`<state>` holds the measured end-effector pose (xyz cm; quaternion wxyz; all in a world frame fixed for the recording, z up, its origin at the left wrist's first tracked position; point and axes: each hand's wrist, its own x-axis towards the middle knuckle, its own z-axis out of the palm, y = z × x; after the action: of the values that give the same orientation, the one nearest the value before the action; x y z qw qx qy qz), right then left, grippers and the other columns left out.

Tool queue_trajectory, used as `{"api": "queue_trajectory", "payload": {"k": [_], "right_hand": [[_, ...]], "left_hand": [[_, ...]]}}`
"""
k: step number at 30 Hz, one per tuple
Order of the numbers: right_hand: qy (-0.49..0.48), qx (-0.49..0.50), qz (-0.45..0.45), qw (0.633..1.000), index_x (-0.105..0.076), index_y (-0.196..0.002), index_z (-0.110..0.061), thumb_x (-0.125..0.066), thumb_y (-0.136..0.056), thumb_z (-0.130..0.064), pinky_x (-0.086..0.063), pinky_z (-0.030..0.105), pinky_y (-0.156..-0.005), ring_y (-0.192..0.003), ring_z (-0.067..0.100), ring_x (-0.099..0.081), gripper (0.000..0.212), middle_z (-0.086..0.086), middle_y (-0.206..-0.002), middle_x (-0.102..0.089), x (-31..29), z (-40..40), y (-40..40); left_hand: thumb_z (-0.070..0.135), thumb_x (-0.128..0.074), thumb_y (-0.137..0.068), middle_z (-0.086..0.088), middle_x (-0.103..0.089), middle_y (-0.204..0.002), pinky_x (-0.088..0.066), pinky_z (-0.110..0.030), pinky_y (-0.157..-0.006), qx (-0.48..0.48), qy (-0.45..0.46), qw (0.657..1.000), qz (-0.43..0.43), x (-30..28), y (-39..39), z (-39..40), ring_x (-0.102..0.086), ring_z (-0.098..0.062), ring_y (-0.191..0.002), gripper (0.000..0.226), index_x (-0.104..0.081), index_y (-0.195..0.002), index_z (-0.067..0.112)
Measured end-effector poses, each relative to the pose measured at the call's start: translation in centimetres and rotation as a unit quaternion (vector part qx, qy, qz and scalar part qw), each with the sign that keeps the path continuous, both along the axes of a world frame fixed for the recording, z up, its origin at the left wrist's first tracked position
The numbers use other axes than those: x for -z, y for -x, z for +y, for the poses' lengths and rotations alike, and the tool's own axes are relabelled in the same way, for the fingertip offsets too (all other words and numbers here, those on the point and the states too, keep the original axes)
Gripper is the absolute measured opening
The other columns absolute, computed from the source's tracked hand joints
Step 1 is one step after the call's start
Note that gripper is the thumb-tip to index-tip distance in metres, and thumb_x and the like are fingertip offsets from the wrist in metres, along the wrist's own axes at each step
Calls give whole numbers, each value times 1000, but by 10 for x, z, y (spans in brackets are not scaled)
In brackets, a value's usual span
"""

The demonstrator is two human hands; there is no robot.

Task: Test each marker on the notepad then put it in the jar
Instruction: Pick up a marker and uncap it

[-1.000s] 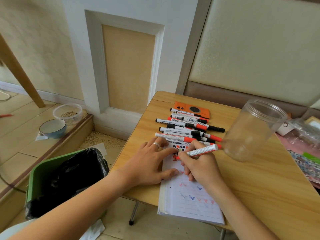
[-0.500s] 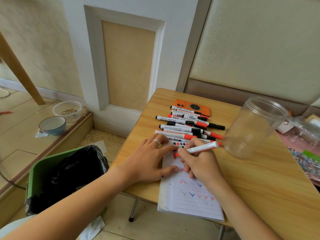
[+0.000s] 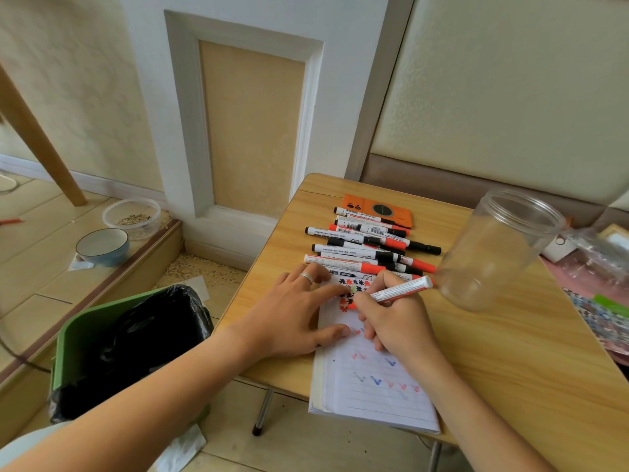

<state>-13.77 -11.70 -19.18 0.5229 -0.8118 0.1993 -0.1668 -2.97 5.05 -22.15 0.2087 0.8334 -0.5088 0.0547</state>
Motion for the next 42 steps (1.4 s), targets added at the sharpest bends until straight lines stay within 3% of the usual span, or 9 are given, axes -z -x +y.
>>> {"api": "queue_trajectory", "payload": {"k": [17, 21, 28, 31, 35, 39, 42], "right_hand": [[-7, -35, 10, 999, -52, -83, -9, -68, -96, -14, -38, 24, -38, -44, 19, -53, 21, 26, -68, -64, 1, 0, 0], [-36, -11, -8, 999, -52, -86, -4, -65, -96, -11, -35, 23, -36, -39, 18, -51, 18, 17, -61, -62, 0, 0, 1], [-66, -2, -8, 998, -52, -88, -6, -66, -97, -15, -36, 24, -38, -47, 21, -54, 19, 14, -65, -64, 2, -3, 1], [-62, -19, -9, 998, -52, -88, -7, -67, -97, -16, -36, 23, -38, -45, 18, -53, 19, 9, -63, -63, 1, -2, 2], [-64, -47, -23, 997, -54, -88, -7, -68, -98, -17, -35, 22, -38, -46, 16, -53, 19, 6, -66, -65, -1, -2, 3], [-77, -77, -38, 993, -56, -90, -6, -70, -98, -19, -35, 22, -37, -47, 15, -54, 20, 19, -76, -68, -2, -1, 3], [-90, -86, -53, 991, -58, -92, -5, -70, -98, -20, -36, 22, -38, -45, 13, -54, 21, 22, -79, -68, -4, -2, 4]], "left_hand": [[78, -42, -91, 7, -38, -137, -35, -35, -110, 6, -2, 1000, 10, 0, -1, 0, -32, -9, -130, 66, -43, -146, 41], [77, -42, -90, 7, -40, -136, -36, -36, -109, 6, 7, 1000, 30, -4, 0, 2, -35, -9, -128, 67, -43, -145, 40], [49, -41, -76, 7, -44, -137, -38, -35, -108, -20, 0, 999, 42, -12, -6, 19, -37, -12, -126, 68, -47, -142, 32], [34, -53, -78, 12, -49, -122, -48, -33, -97, -35, 11, 998, 57, -14, -11, 26, -42, -10, -113, 49, -56, -127, 32], [17, -60, -88, 14, -51, -114, -48, -29, -90, -33, 24, 996, 79, -15, -12, 27, -44, -7, -105, 37, -57, -122, 31], [13, -61, -92, 14, -55, -111, -47, -20, -80, -23, 91, 992, 88, -12, -8, 21, -51, -2, -96, 33, -57, -121, 28], [15, -62, -94, 17, -54, -112, -42, -10, -79, -5, 108, 990, 90, -13, 0, 15, -51, 6, -99, 32, -56, -122, 29]]}}
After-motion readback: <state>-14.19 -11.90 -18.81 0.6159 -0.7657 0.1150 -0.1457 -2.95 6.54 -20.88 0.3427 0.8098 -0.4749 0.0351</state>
